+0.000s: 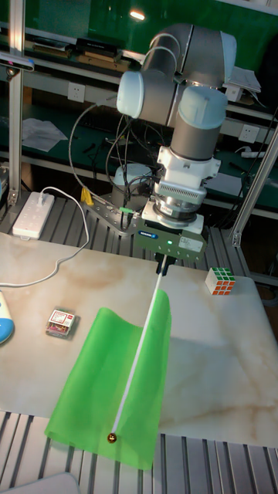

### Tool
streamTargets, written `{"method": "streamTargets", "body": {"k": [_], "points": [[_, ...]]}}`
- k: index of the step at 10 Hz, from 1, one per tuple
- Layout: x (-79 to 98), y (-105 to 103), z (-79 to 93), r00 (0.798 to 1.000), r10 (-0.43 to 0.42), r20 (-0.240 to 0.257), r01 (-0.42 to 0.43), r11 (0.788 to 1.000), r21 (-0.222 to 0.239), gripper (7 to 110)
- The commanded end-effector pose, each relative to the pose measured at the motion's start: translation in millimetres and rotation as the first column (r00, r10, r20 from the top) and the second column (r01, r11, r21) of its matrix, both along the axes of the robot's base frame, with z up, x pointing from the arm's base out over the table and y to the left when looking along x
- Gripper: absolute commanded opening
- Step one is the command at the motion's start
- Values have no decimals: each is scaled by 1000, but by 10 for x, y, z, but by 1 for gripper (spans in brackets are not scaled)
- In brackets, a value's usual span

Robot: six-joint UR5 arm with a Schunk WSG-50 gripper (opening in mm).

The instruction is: Wave the flag

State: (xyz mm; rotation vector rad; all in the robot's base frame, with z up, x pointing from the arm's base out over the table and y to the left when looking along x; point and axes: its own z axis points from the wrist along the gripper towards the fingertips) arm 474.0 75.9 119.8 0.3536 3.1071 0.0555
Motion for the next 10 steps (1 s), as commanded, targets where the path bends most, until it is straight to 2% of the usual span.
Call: {"method": "streamTargets", "body": {"k": [1,5,10], "points": [[63,73,-313,999,-21,38,21,1000,0,7],[122,41,-550,997,-30,69,31,1000,-3,7],[174,49,-661,996,-34,87,34,999,4,7]]}}
